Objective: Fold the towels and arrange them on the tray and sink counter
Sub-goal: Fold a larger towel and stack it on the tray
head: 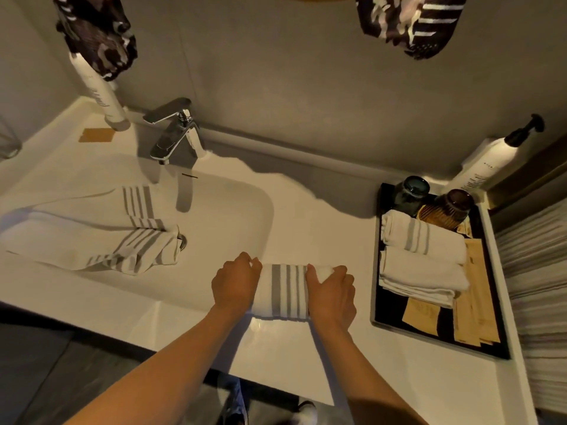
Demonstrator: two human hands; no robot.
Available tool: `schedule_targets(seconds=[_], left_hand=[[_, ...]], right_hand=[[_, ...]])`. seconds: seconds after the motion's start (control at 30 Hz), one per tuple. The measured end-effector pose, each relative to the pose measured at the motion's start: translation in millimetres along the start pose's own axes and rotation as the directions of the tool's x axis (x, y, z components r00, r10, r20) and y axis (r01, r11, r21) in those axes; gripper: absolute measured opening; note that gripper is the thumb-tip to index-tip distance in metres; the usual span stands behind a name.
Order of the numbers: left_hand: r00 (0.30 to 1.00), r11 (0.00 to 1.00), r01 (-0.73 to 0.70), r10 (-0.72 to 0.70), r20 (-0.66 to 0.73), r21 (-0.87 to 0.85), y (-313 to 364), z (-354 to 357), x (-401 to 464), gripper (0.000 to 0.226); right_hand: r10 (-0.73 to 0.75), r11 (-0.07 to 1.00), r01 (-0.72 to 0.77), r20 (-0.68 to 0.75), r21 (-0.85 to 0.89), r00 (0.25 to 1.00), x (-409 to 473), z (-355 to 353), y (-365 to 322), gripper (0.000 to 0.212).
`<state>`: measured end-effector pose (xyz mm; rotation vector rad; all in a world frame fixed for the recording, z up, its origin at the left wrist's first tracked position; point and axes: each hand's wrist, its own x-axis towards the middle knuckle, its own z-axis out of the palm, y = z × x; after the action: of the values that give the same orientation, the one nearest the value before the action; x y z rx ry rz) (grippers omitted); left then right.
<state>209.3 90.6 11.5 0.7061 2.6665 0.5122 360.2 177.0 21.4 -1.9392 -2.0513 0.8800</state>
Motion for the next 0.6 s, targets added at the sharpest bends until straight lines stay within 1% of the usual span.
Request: schedule_targets(seconds=[0.07,0.13,0.17,0.2,0.23,0.27,0.3,0.33,0.37,0.43,0.47,0.5,0.53,0.57,0.6], left_hand=[[0.997,0.987,-0.045,0.054,-0.056,0.155,4,-1,0,0.031],[0.976,0.959,-0.148,0.180,-0.119,0.241,6,-10,-1,0.021],[0.948,0.940,-0.225,0.272,-0.164,0.257,6,-17,-3,0.015],[0.902,0.914,-0.327,0.378,-0.209,0.243,6,-21,-7,0.011],[0.840,0.864,-0.457,0.497,-0.218,0.209,7,-25,-14,0.012],[0.767,0.787,-0.589,0.616,-0.180,0.182,8,-27,-26,0.017],[0.696,0.708,-0.686,0.706,-0.132,0.167,9,-28,-40,0.022],[0.646,0.647,-0.742,0.760,-0.069,0.178,8,-25,-53,0.028],[0.623,0.612,-0.763,0.782,-0.013,0.208,8,-18,-64,0.035],[0.651,0.619,-0.740,0.757,0.051,0.263,5,-5,-72,0.046],[0.674,0.640,-0.721,0.737,0.056,0.266,6,-2,-72,0.049],[0.691,0.657,-0.708,0.720,0.061,0.259,6,1,-71,0.050],[0.701,0.667,-0.702,0.710,0.074,0.249,6,1,-71,0.052],[0.703,0.668,-0.703,0.706,0.089,0.244,5,2,-71,0.053],[0.706,0.670,-0.701,0.701,0.102,0.242,2,4,-70,0.053]], right_hand=[[-0.033,0.998,0.033,-0.003,-0.049,0.999,0,1,-2,0.059],[-0.036,0.997,0.038,0.030,-0.060,0.999,1,-3,-5,0.059],[-0.025,0.998,0.029,0.069,-0.062,0.997,3,-6,-6,0.059],[-0.005,0.999,0.011,0.117,-0.053,0.993,6,-10,-7,0.061],[0.020,0.999,-0.015,0.167,-0.033,0.986,9,-15,-9,0.063],[0.030,0.999,-0.027,0.208,-0.020,0.978,11,-19,-10,0.064],[0.021,1.000,-0.019,0.228,-0.012,0.973,11,-22,-13,0.065],[-0.001,1.000,0.001,0.226,0.001,0.974,11,-25,-15,0.064],[-0.034,0.999,0.030,0.202,0.025,0.979,11,-30,-16,0.061],[-0.137,0.988,0.131,0.085,0.079,0.987,4,-38,-16,0.053],[-0.223,0.970,0.224,-0.014,0.093,0.975,0,-44,-13,0.047],[-0.336,0.935,0.345,-0.108,0.078,0.935,-4,-48,-9,0.040],[-0.467,0.879,0.477,-0.150,0.031,0.871,-9,-49,-3,0.036],[-0.597,0.801,0.596,-0.122,-0.049,0.793,-13,-47,5,0.036],[-0.699,0.712,0.688,-0.048,-0.138,0.714,-16,-42,15,0.038]])
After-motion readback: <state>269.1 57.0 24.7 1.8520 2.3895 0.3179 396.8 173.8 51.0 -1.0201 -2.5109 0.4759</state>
